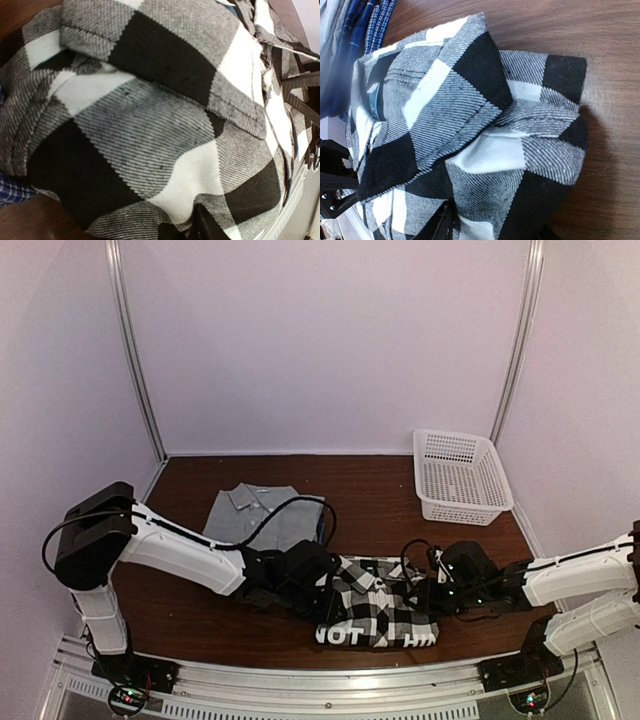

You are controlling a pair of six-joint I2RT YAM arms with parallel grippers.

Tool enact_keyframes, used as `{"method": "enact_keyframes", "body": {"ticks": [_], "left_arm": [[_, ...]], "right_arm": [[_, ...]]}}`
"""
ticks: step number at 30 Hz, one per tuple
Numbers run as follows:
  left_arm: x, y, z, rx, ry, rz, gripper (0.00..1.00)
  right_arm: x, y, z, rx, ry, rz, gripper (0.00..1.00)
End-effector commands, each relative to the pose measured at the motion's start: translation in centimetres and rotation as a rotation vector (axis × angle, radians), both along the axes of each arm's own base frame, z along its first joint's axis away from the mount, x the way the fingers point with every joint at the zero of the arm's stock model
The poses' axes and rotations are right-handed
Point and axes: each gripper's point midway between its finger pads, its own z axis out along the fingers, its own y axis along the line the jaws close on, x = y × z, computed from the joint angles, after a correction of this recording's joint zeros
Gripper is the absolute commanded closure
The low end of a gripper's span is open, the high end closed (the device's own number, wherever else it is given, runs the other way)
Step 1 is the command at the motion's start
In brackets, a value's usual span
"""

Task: Fold and stack the long sleeve shirts

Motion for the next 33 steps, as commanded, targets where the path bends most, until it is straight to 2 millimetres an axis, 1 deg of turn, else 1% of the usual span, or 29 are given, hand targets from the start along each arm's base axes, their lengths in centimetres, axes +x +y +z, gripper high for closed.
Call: {"method": "enact_keyframes", "body": {"ticks": [1, 4, 6, 10, 12, 15, 19, 20, 27, 33], "left_arm": [[-0.8, -0.4, -1.0, 0.026, 0.017, -0.04, 0.65], [-0.8, -0.9, -0.7, 0.017, 0.014, -0.051, 0.78], [-0.7, -1.1, -0.7, 0.015, 0.012, -0.053, 0.86], [-0.6, -1.6, -0.3, 0.003, 0.007, -0.06, 0.99], [-0.5, -1.9, 0.0, -0.005, 0.002, -0.063, 1.0], [-0.4, -2.4, 0.7, -0.019, -0.005, -0.072, 1.0], [-0.2, -3.0, 2.0, -0.033, -0.022, -0.074, 1.0], [-0.1, -3.1, 2.4, -0.037, -0.027, -0.076, 1.0], [0.5, -4.0, 5.8, -0.063, -0.076, -0.098, 1.0], [1.0, -4.8, 9.5, -0.115, -0.119, -0.101, 1.0]], "right_arm": [[-1.0, 0.3, -1.0, 0.019, 0.055, 0.022, 0.64], [-1.0, 0.6, -0.9, 0.036, 0.056, 0.027, 0.73], [-1.0, 0.8, -0.9, 0.044, 0.057, 0.032, 0.81], [-1.0, 0.9, -0.8, 0.045, 0.059, 0.035, 0.95], [-1.1, 0.9, -0.8, 0.043, 0.059, 0.04, 1.0], [-1.0, 0.7, -0.5, 0.038, 0.048, 0.032, 1.0], [-0.5, 0.4, 0.8, 0.045, 0.01, 0.018, 1.0], [-0.6, 0.1, 0.9, 0.029, 0.012, 0.014, 1.0], [0.1, -0.3, 3.8, 0.016, -0.049, 0.002, 1.0], [0.7, -0.3, 7.0, 0.042, -0.11, -0.008, 1.0]]}}
